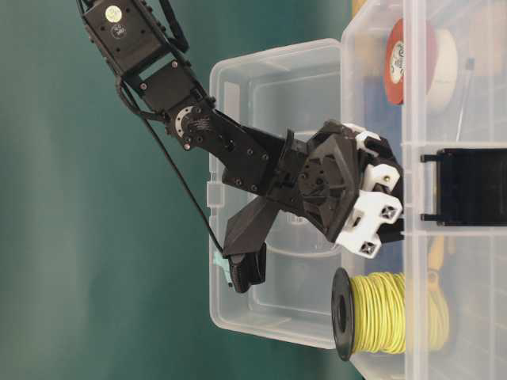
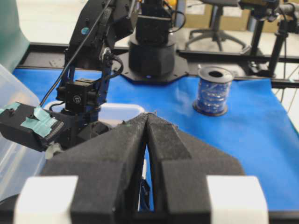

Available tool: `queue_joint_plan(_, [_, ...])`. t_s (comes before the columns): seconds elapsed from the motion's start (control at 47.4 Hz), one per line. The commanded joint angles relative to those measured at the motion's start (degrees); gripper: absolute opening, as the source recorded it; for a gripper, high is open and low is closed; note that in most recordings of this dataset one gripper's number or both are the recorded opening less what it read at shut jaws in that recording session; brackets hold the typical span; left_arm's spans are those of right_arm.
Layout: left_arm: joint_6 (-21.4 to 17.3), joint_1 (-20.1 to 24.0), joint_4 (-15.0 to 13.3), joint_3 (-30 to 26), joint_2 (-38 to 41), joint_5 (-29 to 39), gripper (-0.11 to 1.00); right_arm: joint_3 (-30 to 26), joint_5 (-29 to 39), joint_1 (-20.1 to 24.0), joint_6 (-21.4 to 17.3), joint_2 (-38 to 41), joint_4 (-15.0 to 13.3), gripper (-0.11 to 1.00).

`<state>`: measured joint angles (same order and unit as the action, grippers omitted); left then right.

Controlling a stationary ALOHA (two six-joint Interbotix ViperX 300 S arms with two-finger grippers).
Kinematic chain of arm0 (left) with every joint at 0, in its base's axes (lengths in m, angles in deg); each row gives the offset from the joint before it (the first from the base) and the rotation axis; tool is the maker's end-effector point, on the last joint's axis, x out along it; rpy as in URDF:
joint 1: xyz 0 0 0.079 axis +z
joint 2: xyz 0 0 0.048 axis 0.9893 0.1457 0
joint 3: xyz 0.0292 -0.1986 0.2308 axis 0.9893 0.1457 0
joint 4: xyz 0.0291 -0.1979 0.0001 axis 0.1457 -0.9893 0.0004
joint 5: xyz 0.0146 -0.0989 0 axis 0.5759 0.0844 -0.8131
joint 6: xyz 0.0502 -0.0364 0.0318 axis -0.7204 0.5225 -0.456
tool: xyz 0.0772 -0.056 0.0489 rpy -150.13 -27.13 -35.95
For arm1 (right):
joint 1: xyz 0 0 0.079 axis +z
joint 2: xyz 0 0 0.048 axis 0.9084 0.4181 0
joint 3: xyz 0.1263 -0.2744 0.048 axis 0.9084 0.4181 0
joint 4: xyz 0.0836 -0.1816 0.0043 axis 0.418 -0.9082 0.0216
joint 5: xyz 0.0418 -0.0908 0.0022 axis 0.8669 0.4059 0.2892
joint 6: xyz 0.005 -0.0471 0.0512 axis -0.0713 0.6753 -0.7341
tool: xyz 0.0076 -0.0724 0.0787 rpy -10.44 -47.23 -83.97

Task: Pick the screwdriver from the toolbox among several items.
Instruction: 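Lower the right gripper and close it on the screwdriver handle, then lift the screwdriver out of the toolbox and carry it toward the pliers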

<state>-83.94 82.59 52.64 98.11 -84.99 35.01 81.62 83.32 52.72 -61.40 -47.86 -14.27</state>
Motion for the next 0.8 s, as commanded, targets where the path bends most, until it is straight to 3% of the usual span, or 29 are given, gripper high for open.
queue_joint_plan(0.0, [0.0,0.2,-0.2,-0.4,0.3,-0.2,0.00,-1.4,0.3,-0.2,-0.1,-1.4,0.4,0.26])
queue_joint_plan(0.274, [0.1,0.2,-0.2,-0.4,0.0,-0.2,0.00,-1.4,5.4,0.0,-0.8,-8.1,0.4,0.26])
queue_joint_plan(0.464, [0.1,0.3,-0.3,-0.4,0.0,-0.2,0.00,-1.5,11.0,2.8,-4.2,-17.7,0.4,0.26])
queue_joint_plan(0.654, [0.1,0.5,-0.2,-0.4,0.0,-0.2,0.00,-1.5,11.8,11.6,-9.7,-23.8,-1.1,0.26])
queue_joint_plan(0.78, [0.1,0.8,-0.3,-0.3,0.0,-0.2,0.00,-1.8,11.1,17.7,-14.7,-22.6,-4.2,0.26])
